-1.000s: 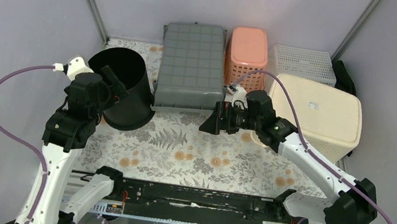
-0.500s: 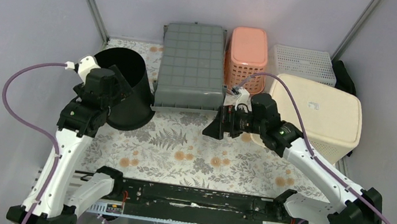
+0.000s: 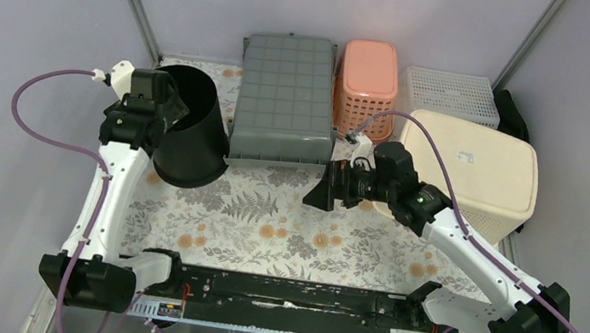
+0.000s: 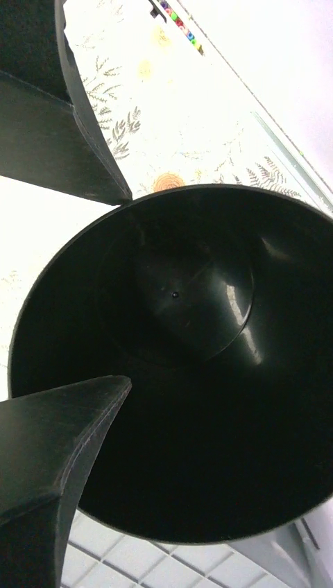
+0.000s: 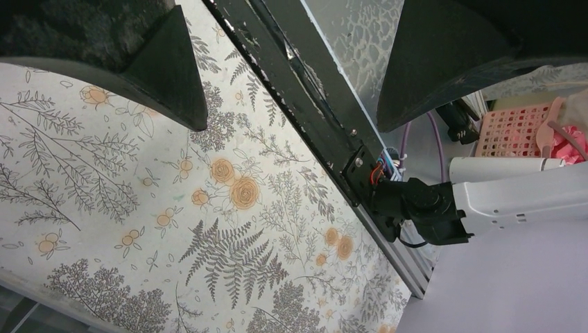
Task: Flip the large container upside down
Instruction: Move the container to the center of the board.
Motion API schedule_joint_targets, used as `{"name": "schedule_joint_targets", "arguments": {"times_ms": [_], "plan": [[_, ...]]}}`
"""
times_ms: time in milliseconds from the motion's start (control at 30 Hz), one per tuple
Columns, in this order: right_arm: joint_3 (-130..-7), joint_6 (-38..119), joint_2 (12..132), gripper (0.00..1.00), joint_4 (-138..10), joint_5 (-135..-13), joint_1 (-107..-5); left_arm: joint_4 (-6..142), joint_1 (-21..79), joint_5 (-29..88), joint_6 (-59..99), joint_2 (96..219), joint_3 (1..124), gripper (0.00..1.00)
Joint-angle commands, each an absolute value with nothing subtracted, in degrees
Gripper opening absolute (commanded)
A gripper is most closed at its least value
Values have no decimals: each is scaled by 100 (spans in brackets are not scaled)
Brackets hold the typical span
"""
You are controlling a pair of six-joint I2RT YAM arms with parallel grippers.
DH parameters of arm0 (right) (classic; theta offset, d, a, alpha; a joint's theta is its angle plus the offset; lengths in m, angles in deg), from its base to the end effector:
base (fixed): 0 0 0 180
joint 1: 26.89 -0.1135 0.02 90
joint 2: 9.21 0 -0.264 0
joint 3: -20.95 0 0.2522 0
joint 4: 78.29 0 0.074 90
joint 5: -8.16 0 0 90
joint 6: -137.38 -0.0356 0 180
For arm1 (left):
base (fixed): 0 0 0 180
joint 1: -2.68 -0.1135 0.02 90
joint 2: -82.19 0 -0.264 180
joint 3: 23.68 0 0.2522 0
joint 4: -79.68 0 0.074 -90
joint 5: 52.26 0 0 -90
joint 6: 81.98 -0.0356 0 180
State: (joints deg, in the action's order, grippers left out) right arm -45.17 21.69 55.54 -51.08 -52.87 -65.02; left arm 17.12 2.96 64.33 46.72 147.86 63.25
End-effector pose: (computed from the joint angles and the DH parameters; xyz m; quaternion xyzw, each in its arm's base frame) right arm 0.1893 0.1705 0.3125 -0.2209 0.8012 0.4517 0.3245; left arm 0.2259 0.0148 0.3757 -0.3813 0.8061 0.0636 0.4482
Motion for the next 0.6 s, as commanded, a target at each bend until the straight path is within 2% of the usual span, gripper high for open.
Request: {"name": "schedule_joint_targets", "arguments": {"times_ms": [0,300,567], "plan": [[-4435,2200,5335,99,-5272,-5275,-6495,2072,147,6246,4683,14744,6604,100],[-4340,2129,5240,100,-5245,-5227,-6493,1561,8,6830,4970,14793,6705,100],[-4354,2123,5260,100,-5145,-5214,-6495,1463,-442,6684,5148,15035,6502,100]]}}
